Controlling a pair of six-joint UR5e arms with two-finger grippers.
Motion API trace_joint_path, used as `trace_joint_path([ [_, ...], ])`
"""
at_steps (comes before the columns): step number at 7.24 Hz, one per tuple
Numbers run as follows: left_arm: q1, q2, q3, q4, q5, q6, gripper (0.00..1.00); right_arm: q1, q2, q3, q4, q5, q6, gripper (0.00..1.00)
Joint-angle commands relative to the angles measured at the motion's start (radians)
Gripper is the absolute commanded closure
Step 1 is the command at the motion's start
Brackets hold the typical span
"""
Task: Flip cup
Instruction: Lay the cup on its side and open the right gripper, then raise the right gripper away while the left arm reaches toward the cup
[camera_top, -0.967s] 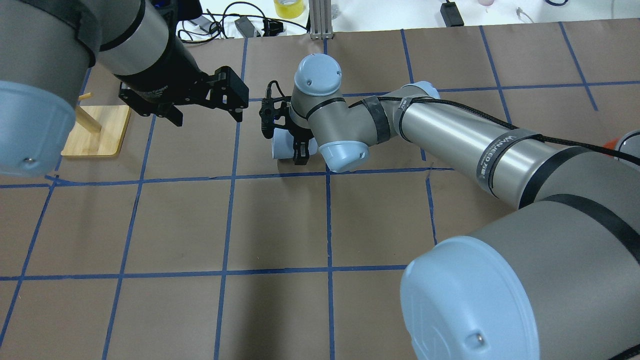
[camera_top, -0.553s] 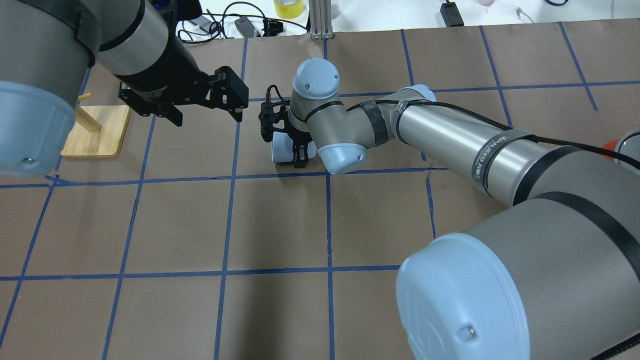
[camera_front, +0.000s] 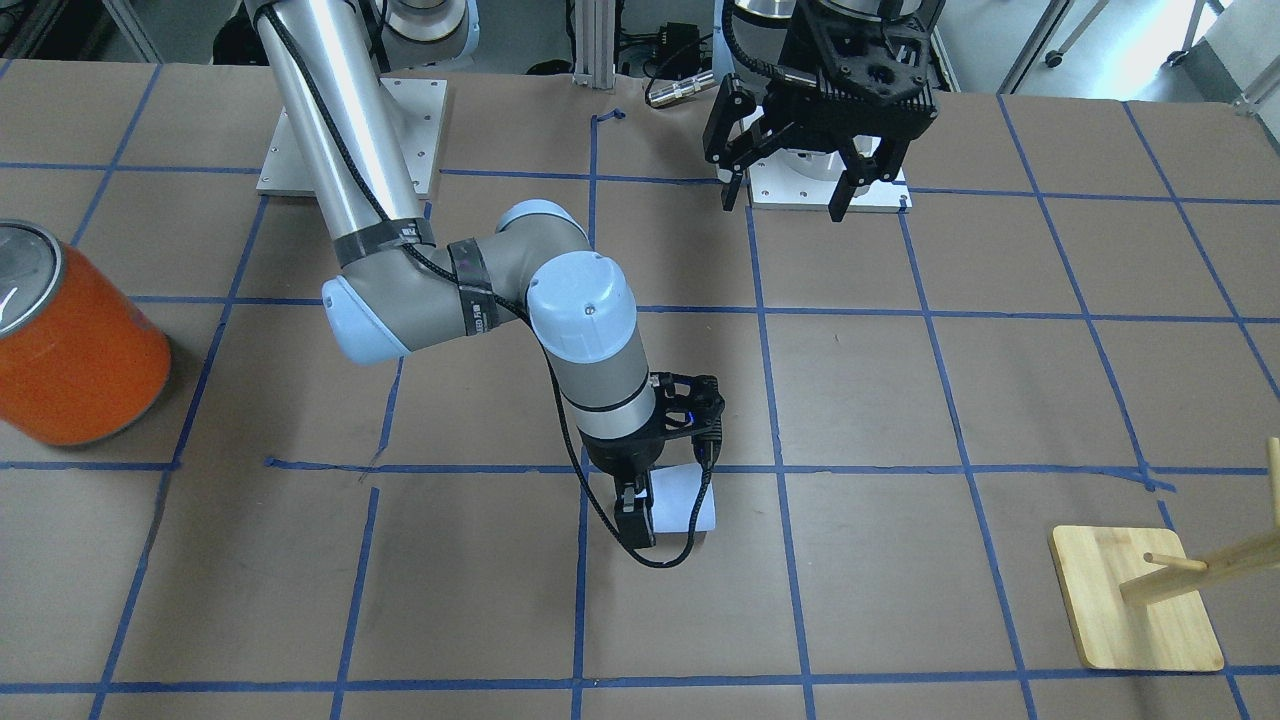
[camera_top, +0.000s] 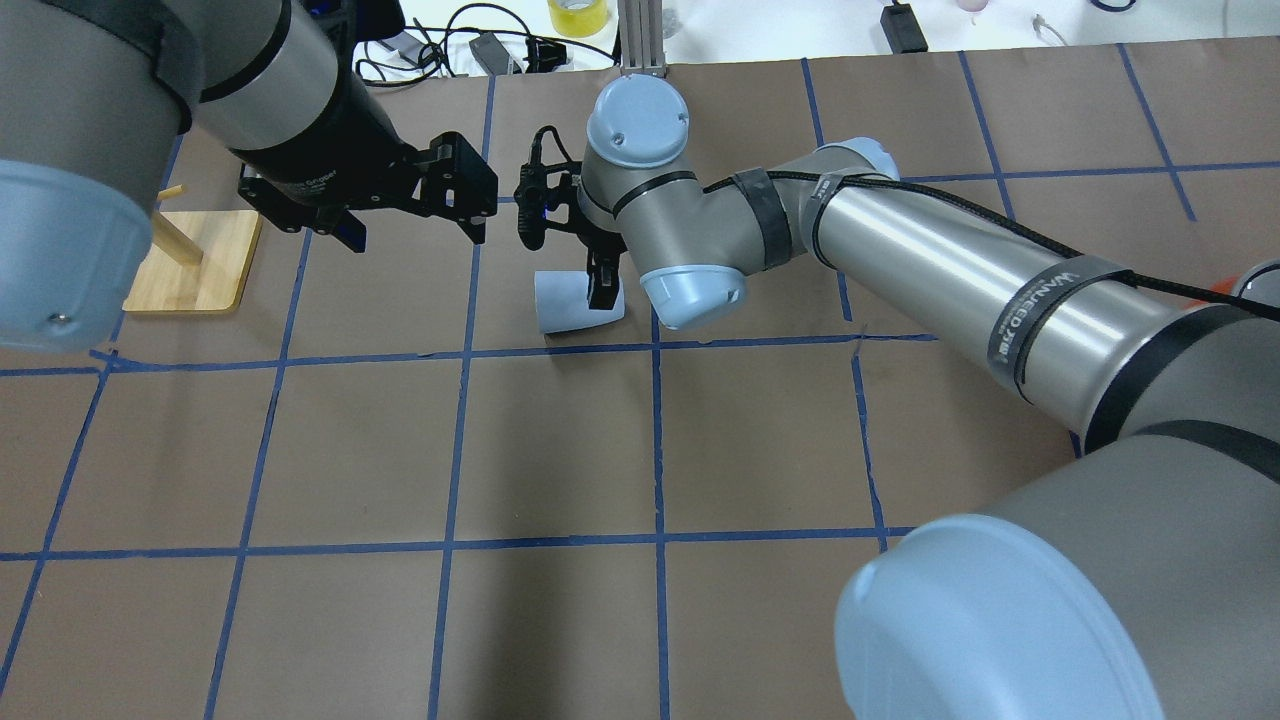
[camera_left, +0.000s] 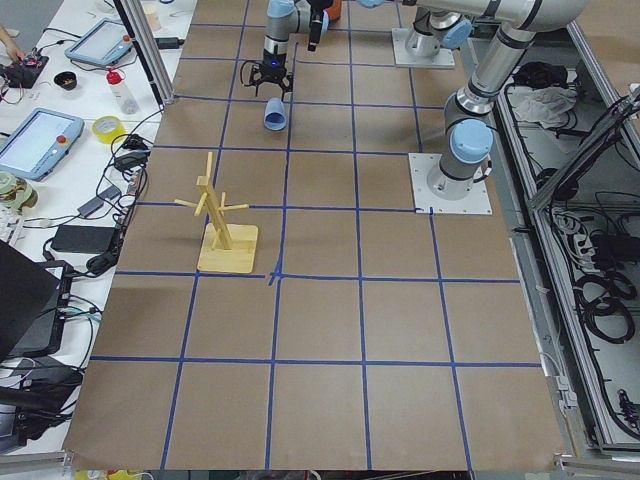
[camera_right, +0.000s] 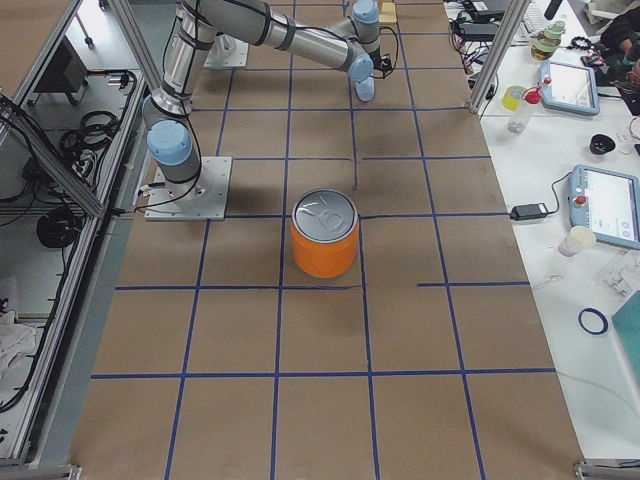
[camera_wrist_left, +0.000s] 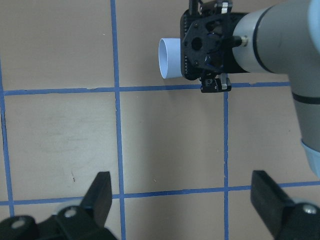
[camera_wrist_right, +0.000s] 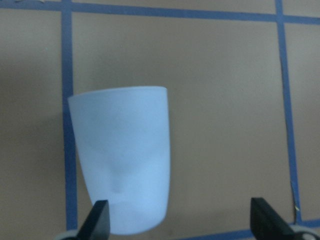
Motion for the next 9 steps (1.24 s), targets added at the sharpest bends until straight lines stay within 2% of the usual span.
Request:
trace_joint_path([
  [1, 0.001, 0.003, -0.019, -0.005, -0.027, 0.004, 0.00, -0.036, -0.048, 0.009, 0.007, -0.145, 0.129, 0.00],
  [2, 0.005, 0.003, -0.028, -0.005, -0.029, 0.005, 0.00, -0.093, -0.077, 0.044, 0.015, -0.141, 0.221, 0.00],
  [5, 0.066, -0.023, -0.037, 0.009, -0.029, 0.102, 0.00, -0.266, -0.218, 0.175, 0.020, -0.127, 0.809, 0.00],
  [6, 0.125, -0.047, -0.054, 0.019, -0.094, 0.123, 0.00, -0.309, -0.256, 0.193, 0.041, -0.129, 0.969, 0.00],
  [7, 0.165, -0.075, -0.054, 0.031, -0.292, 0.137, 0.00, -0.357, -0.319, 0.181, 0.279, -0.127, 0.995, 0.00],
  [8, 0.188, -0.127, -0.058, 0.048, -0.370, 0.178, 0.00, -0.416, -0.379, 0.181, 0.409, -0.132, 1.054, 0.00],
  [9, 0.213, -0.197, -0.071, 0.050, -0.380, 0.223, 0.00, -0.446, -0.443, 0.177, 0.535, -0.129, 1.114, 0.00],
])
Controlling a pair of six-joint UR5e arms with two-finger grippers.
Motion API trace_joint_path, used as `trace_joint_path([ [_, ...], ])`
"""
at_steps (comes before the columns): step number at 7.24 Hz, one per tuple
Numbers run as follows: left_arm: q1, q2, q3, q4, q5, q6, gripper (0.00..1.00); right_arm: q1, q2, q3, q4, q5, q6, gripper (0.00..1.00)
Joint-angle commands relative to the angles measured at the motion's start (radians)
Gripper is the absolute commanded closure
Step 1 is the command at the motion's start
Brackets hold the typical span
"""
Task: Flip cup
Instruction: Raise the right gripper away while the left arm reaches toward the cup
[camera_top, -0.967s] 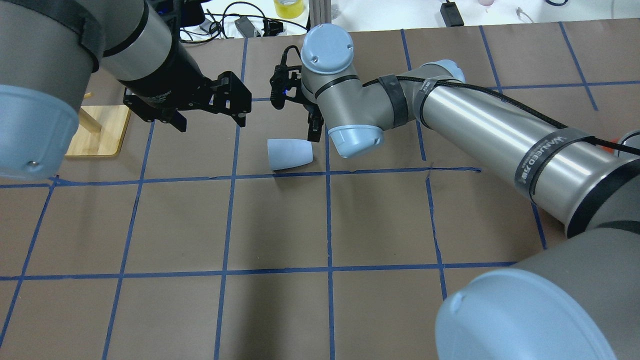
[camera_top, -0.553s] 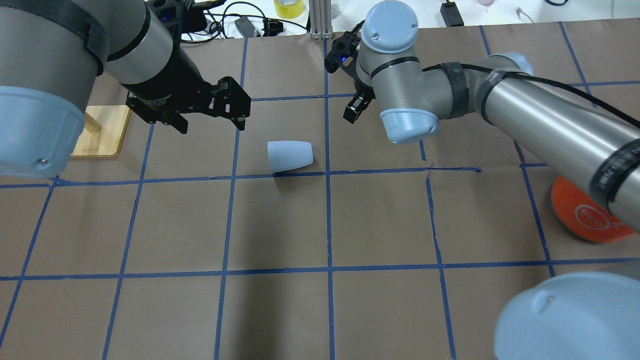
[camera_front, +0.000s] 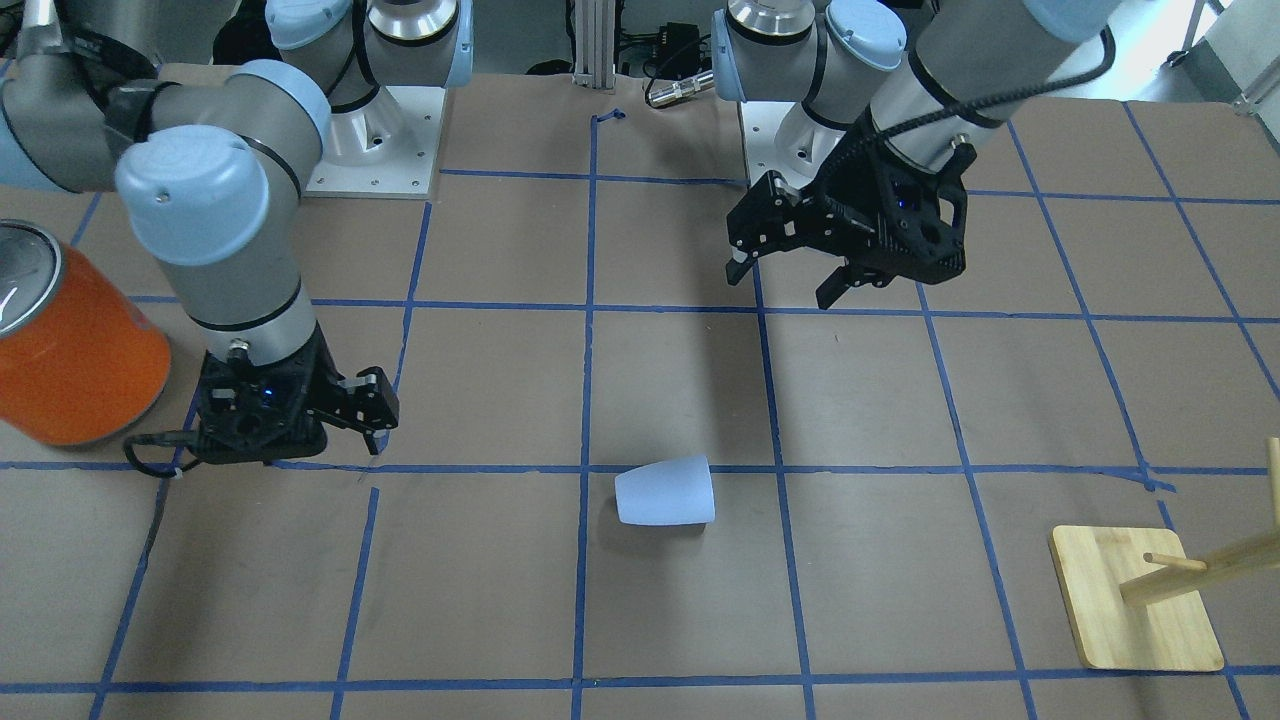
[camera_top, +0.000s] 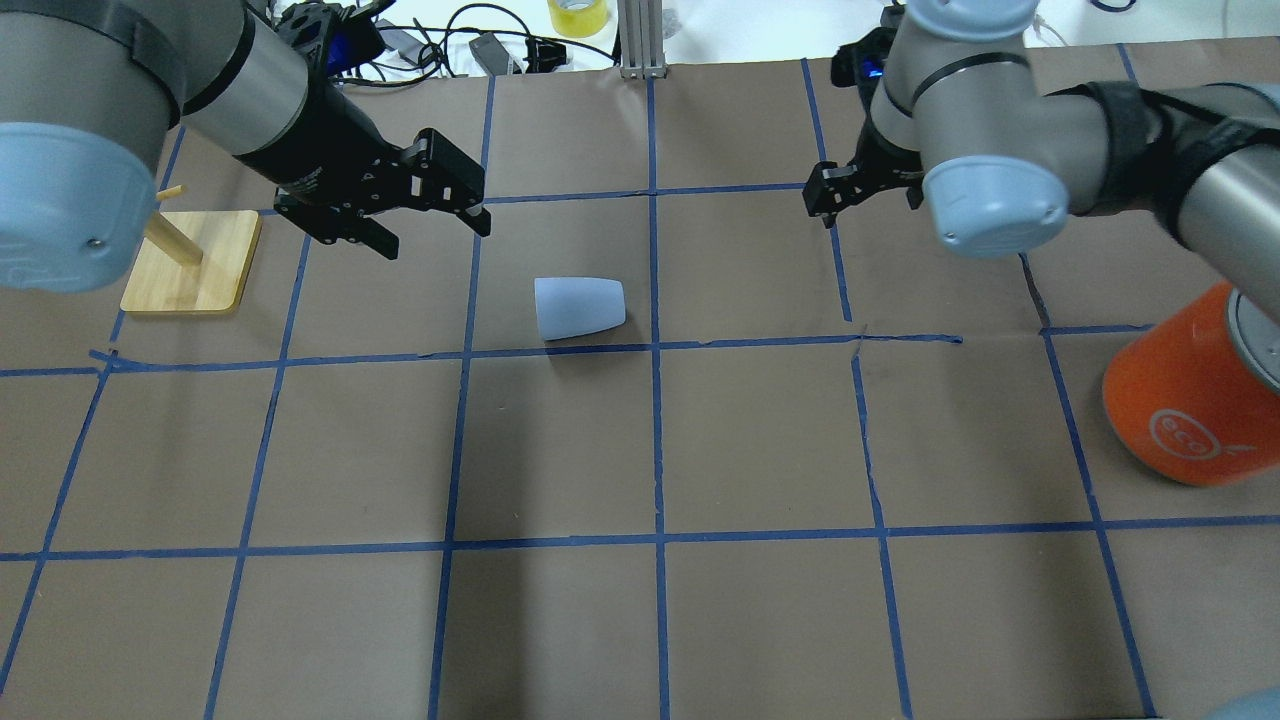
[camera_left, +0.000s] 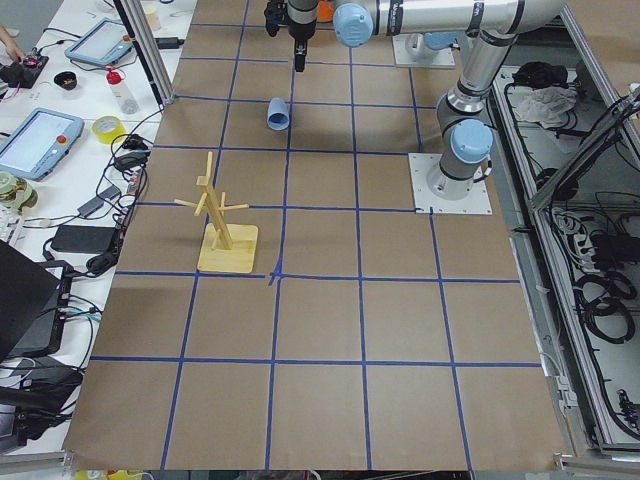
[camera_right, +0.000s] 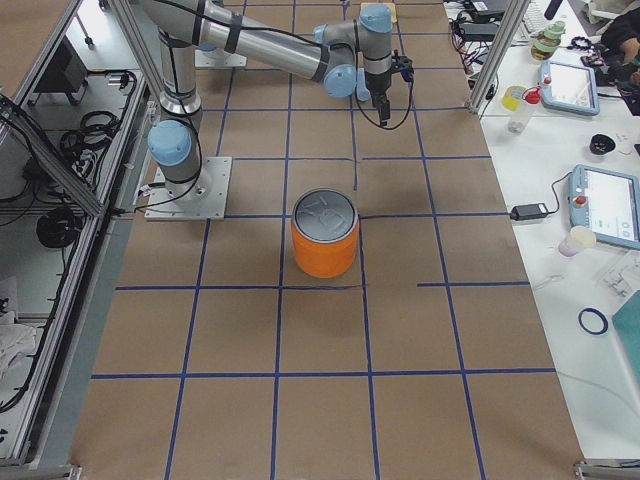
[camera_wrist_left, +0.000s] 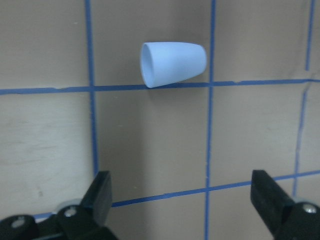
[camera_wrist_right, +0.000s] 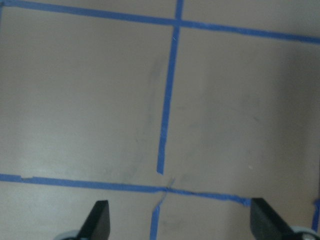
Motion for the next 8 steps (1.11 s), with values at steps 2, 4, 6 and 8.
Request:
trace_joint_path([
  [2, 0.048, -0.225, -0.042, 0.208, -0.171, 0.065, 0.00, -0.051, -0.190, -0.048, 0.351, -0.002, 0.132, 0.00],
  [4, 0.048, -0.327, -0.045, 0.228, -0.355, 0.080, 0.00, -0.056, -0.204, -0.153, 0.512, 0.039, 0.135, 0.00],
  [6, 0.048, -0.375, -0.088, 0.276, -0.371, 0.121, 0.00, -0.051, -0.201, -0.166, 0.533, 0.041, 0.153, 0.00],
  [8, 0.068, -0.410, -0.078, 0.306, -0.362, 0.143, 0.00, -0.030, -0.199, -0.160, 0.535, 0.041, 0.167, 0.00],
])
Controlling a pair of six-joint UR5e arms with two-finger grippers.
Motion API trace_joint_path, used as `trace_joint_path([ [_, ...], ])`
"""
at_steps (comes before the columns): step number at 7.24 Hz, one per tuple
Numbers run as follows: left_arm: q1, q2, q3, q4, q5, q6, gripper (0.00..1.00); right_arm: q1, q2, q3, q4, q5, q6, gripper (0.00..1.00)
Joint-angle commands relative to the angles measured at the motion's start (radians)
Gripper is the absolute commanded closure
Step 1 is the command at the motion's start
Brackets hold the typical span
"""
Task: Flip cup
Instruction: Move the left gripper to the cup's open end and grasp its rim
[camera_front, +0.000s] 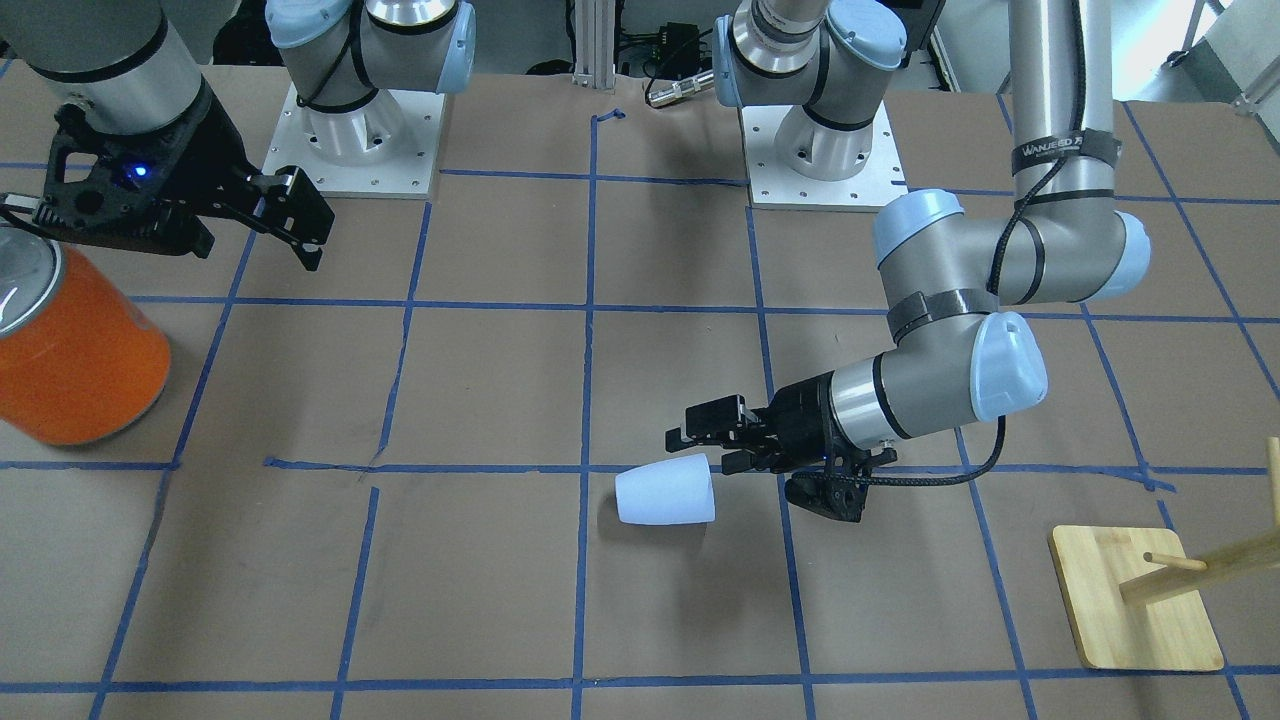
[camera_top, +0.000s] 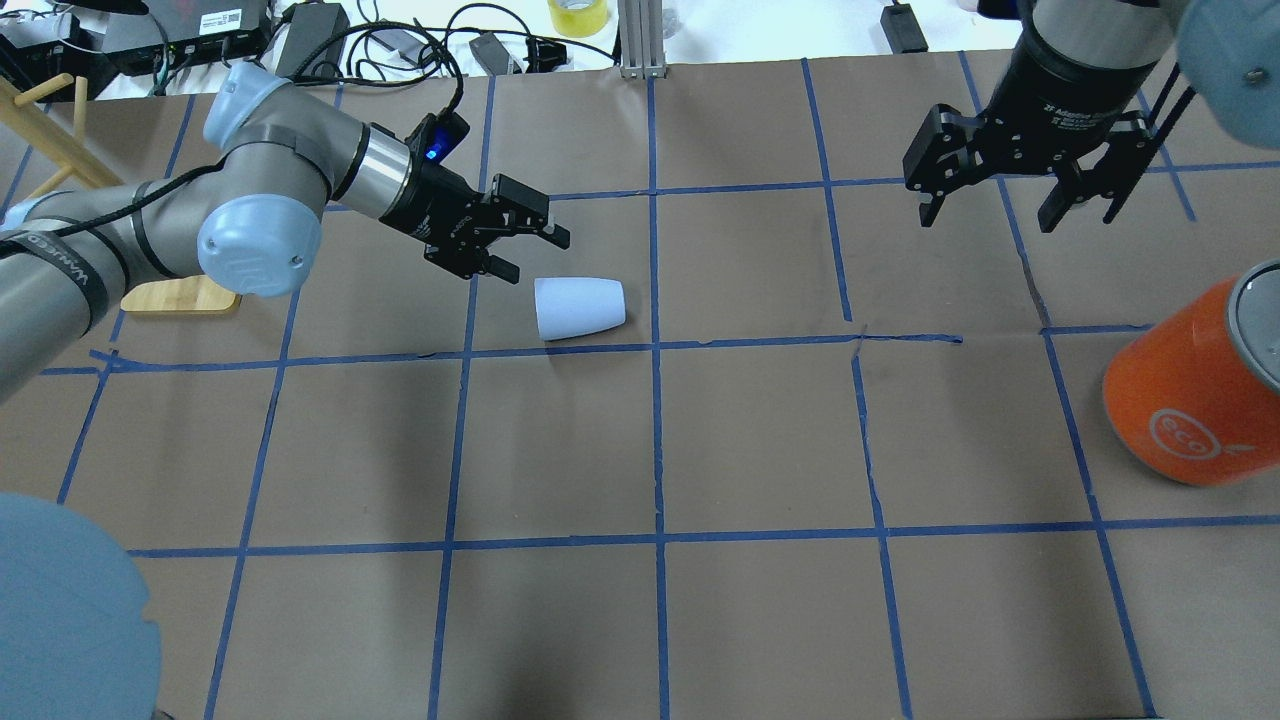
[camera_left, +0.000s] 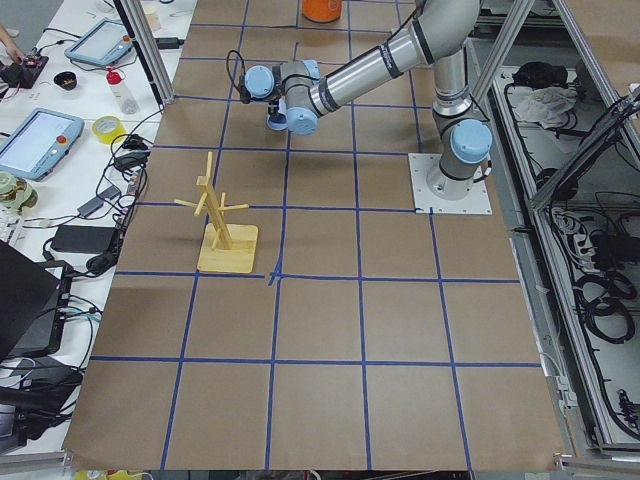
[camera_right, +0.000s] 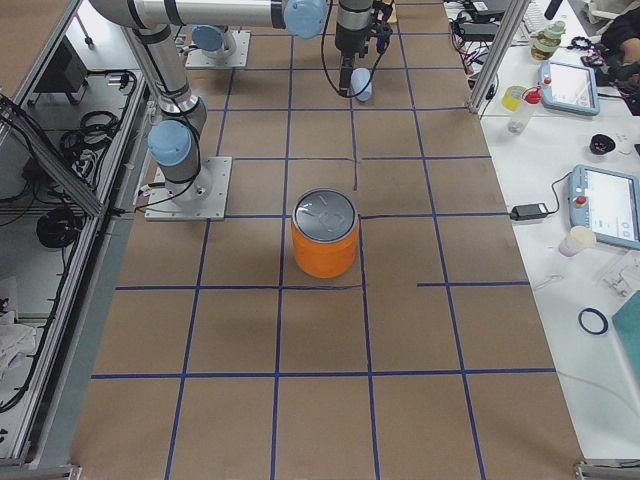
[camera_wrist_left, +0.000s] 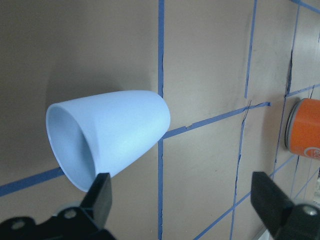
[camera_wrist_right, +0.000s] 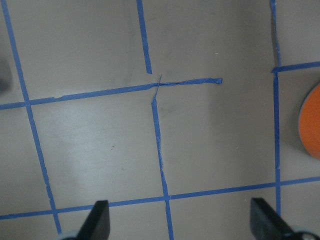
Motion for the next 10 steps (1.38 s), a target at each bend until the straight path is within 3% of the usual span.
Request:
trace_joint_path([
  [1, 0.037, -0.029, -0.001, 0.017, 0.002, 0.031, 0.00, 0.038, -0.001, 0.001, 0.001, 0.012, 0.006, 0.00],
  [6, 0.029, -0.095, -0.041, 0.084, -0.017, 0.022, 0.00, 0.021, 0.011, 0.006, -0.018, -0.005, -0.006, 0.00],
  [8, 0.017, -0.121, -0.041, 0.095, -0.136, -0.003, 0.03, 0.020, 0.016, 0.006, -0.019, 0.009, -0.008, 0.00],
  [10, -0.007, -0.140, -0.040, 0.153, -0.138, -0.005, 0.03, 0.018, 0.027, 0.006, -0.018, 0.010, -0.008, 0.00],
])
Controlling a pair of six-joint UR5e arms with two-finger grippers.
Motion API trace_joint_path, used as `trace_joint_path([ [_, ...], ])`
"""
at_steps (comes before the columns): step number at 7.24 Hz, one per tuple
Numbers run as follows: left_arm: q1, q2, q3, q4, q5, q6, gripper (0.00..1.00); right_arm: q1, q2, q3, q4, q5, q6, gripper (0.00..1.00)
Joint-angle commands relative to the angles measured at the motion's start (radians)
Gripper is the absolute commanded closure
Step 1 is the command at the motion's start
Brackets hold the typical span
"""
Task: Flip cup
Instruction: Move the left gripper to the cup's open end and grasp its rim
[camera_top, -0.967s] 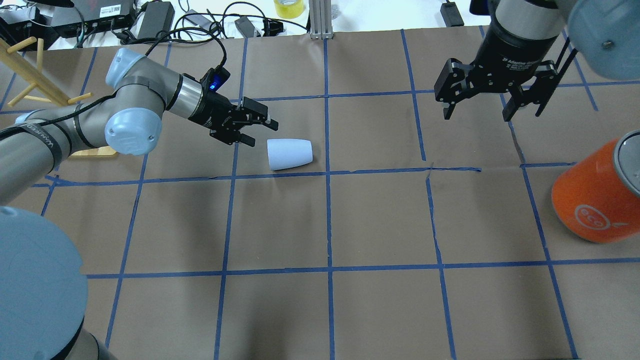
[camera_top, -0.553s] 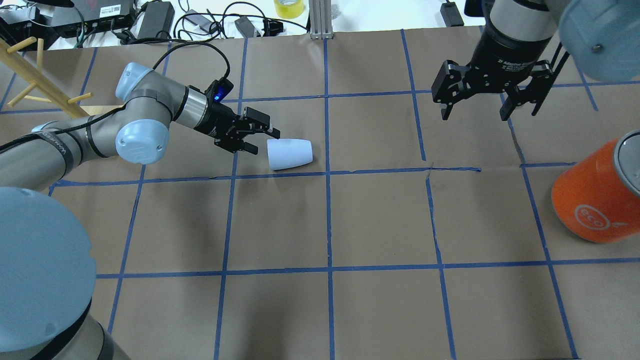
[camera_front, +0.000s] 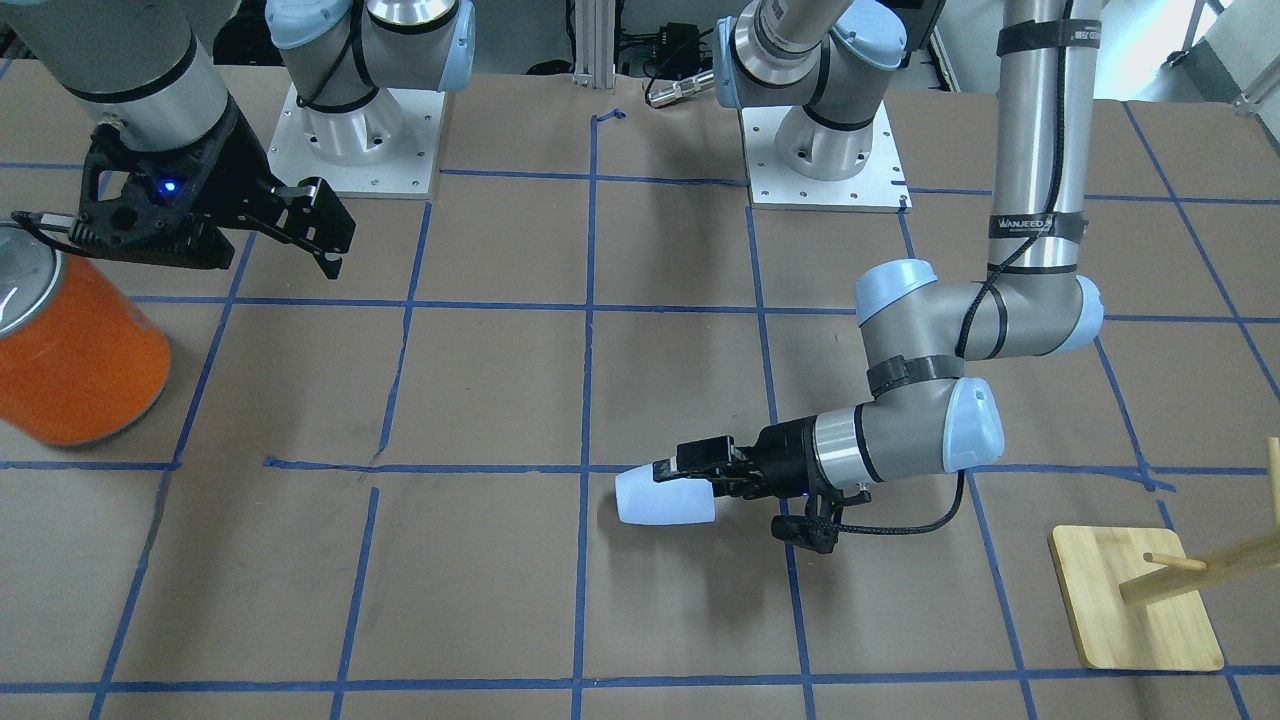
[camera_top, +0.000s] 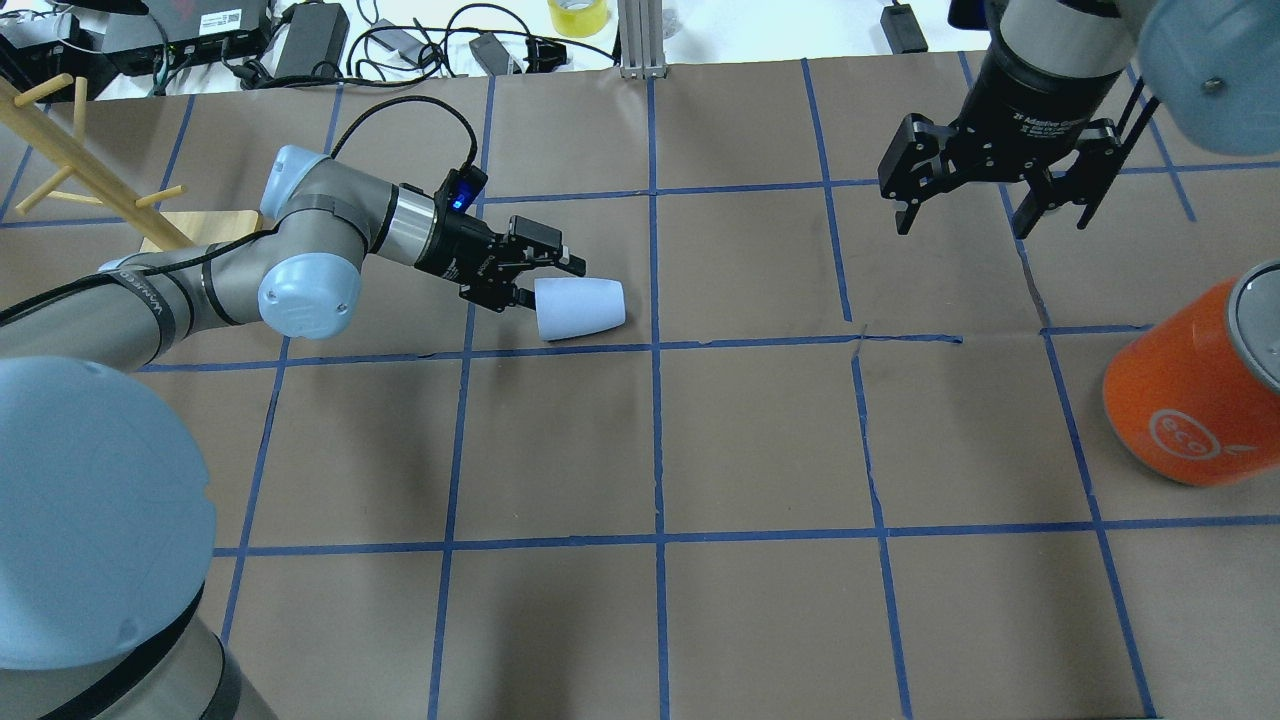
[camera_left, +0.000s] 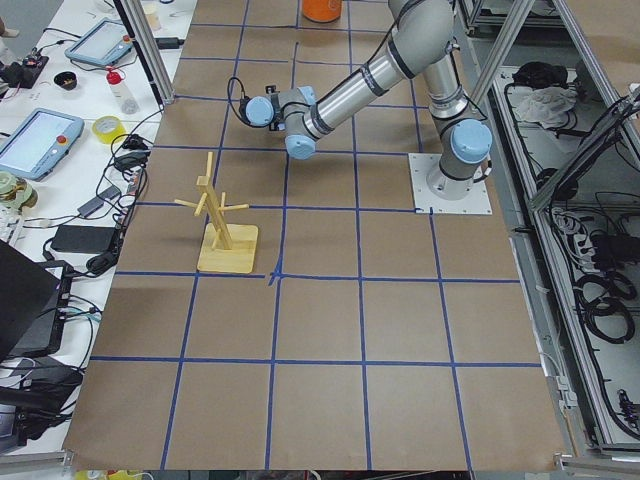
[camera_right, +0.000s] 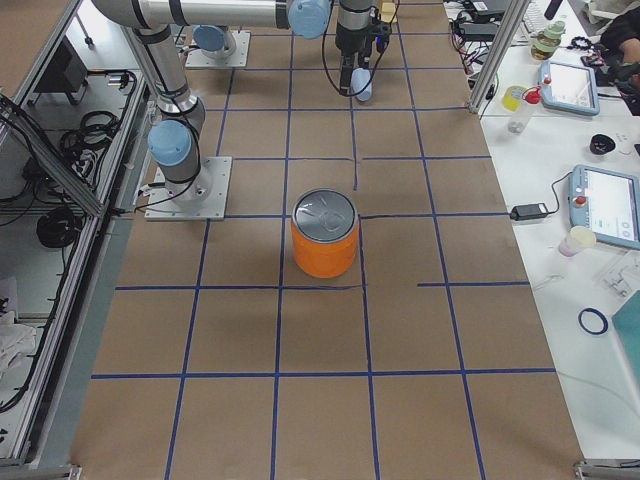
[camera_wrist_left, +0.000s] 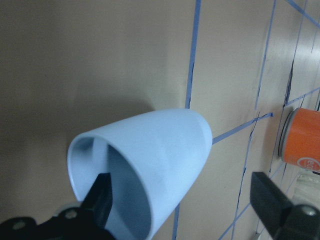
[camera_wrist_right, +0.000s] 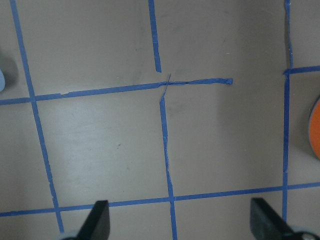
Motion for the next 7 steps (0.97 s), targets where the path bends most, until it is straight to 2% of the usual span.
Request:
trace_joint_path([
  [1, -0.018, -0.013, 0.007, 0.039, -0.008, -0.004, 0.02, -0.001, 0.024, 0.002, 0.001, 0.004, 0.000, 0.00],
  [2, -0.018, -0.010, 0.016, 0.040, -0.010, -0.026, 0.01, -0.001, 0.027, 0.002, 0.001, 0.006, 0.001, 0.00],
  [3, -0.017, -0.005, 0.015, 0.048, -0.010, -0.041, 0.13, -0.001, 0.032, 0.002, 0.001, 0.006, 0.003, 0.00],
  [4, -0.017, -0.001, 0.016, 0.053, -0.010, -0.041, 0.30, -0.001, 0.032, 0.002, -0.001, 0.004, -0.002, 0.00],
  [5, -0.017, 0.007, 0.012, 0.060, -0.007, -0.035, 0.56, -0.001, 0.035, 0.002, -0.001, 0.004, -0.002, 0.00],
  [7, -0.017, 0.013, 0.008, 0.066, 0.008, -0.033, 0.87, -0.001, 0.039, 0.002, 0.001, -0.003, -0.002, 0.00],
])
